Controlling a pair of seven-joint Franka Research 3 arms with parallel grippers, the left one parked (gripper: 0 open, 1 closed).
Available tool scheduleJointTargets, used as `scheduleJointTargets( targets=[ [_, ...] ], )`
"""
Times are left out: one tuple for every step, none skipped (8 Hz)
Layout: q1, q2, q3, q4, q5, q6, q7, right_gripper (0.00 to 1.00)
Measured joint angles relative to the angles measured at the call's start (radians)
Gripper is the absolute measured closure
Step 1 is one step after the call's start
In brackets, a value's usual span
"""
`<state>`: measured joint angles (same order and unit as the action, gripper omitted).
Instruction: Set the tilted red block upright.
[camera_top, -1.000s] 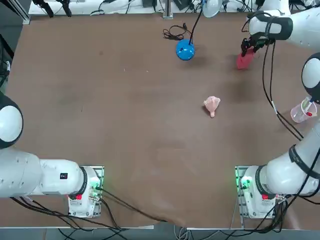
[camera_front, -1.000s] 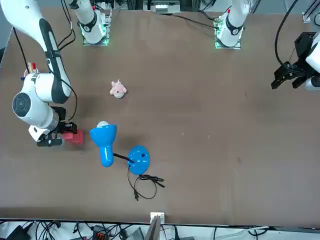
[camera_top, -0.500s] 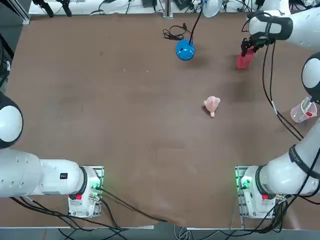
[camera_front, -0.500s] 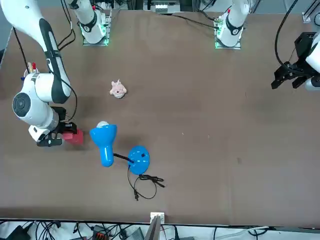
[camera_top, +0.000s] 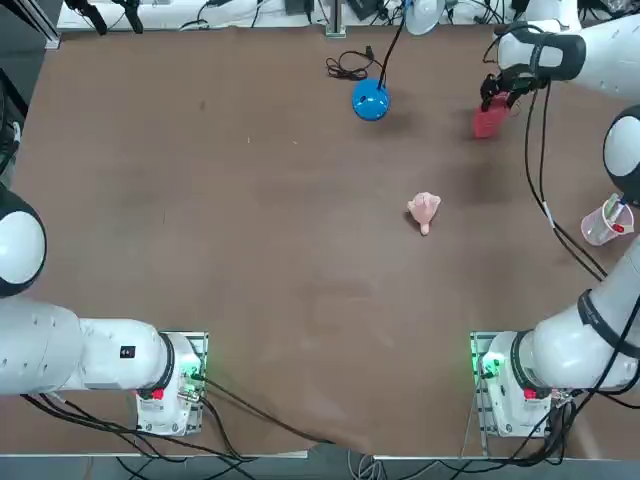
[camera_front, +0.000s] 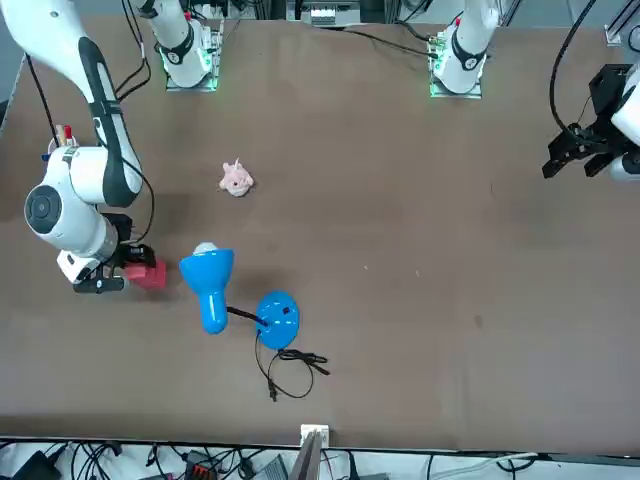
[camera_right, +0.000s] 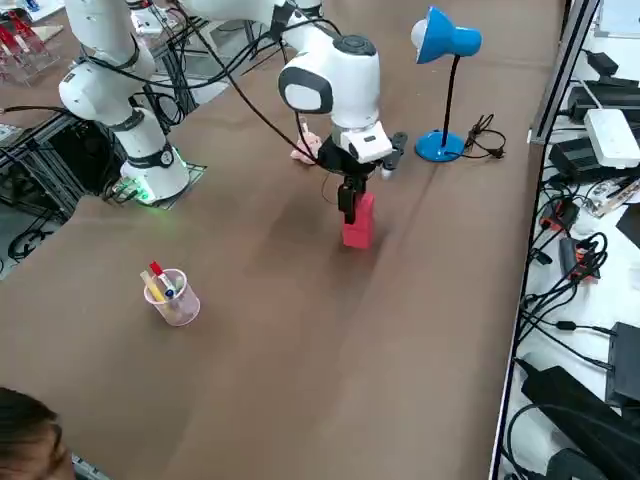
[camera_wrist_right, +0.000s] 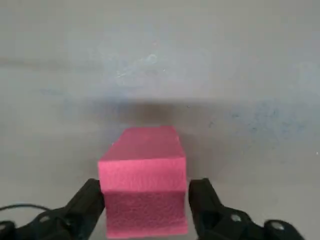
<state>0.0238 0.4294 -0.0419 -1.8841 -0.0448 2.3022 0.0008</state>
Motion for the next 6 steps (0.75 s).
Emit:
scheduleJointTargets(
  targets=[
    [0.004,0.000,0.002,0.000,0.000,0.002,0.027,0.00],
    [0.006,0.000,0.003,0.002,0.000,0.003,0.035,0.00],
    [0.005,0.000,0.003,0.006,-0.001,0.003,0.035,0.00],
    [0.004,0.000,0.002,0.010,-0.001,0.003,0.032,0.00],
    [0.003,-0.002,0.000,0.014,-0.002,0.003,0.025,0.00],
    [0.001,-0.007,-0.002,0.018,-0.003,0.002,0.018,0.00]
  ],
)
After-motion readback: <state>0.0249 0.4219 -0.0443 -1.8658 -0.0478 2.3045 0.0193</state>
